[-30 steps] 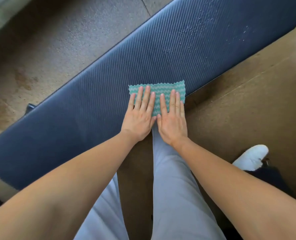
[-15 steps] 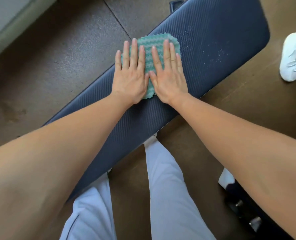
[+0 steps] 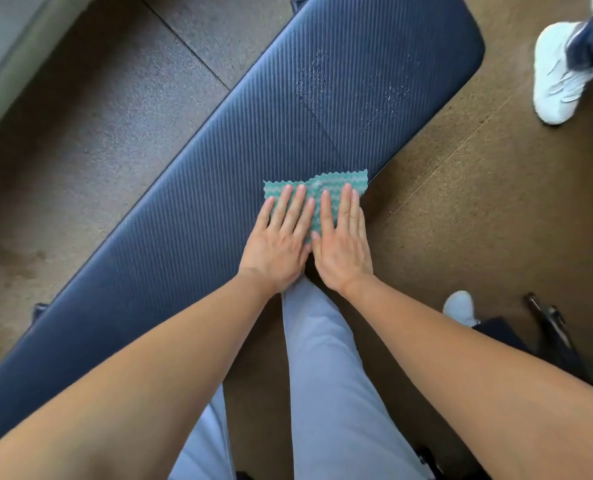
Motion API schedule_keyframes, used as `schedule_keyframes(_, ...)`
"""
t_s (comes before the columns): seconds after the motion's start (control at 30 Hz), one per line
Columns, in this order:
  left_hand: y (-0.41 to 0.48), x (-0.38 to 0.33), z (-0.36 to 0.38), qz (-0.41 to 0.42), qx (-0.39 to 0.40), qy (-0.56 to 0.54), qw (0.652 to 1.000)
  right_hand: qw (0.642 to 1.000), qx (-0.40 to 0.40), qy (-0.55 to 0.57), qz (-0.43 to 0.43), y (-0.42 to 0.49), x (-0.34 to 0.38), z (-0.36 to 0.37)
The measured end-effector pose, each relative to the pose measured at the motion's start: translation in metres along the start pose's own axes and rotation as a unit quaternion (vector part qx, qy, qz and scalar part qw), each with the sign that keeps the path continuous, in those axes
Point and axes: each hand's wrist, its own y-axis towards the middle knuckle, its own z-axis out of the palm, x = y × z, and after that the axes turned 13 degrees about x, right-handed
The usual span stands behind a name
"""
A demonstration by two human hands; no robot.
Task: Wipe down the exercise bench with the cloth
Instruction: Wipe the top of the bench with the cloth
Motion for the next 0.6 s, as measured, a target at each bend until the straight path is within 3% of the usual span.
schedule_keyframes(0.17, 0.036, 0.042, -0.036, -0.016, -0.049, 0.017, 0.999, 0.999, -0.033, 0.021, -0.007, 0.05, 0.007, -0.04)
schedule_keyframes(0.37, 0.106, 0.067, -0.104, -0.082, -0.069, -0.011, 0.994, 0.992, -0.084, -0.041, -0.079, 0.14, -0.026, -0.125)
schedule_keyframes(0.6, 0.113, 0.055, -0.117, -0.132, -0.057, -0.032, 0.989, 0.986, -0.106, -0.077, -0.098, 0.14, -0.034, -0.144)
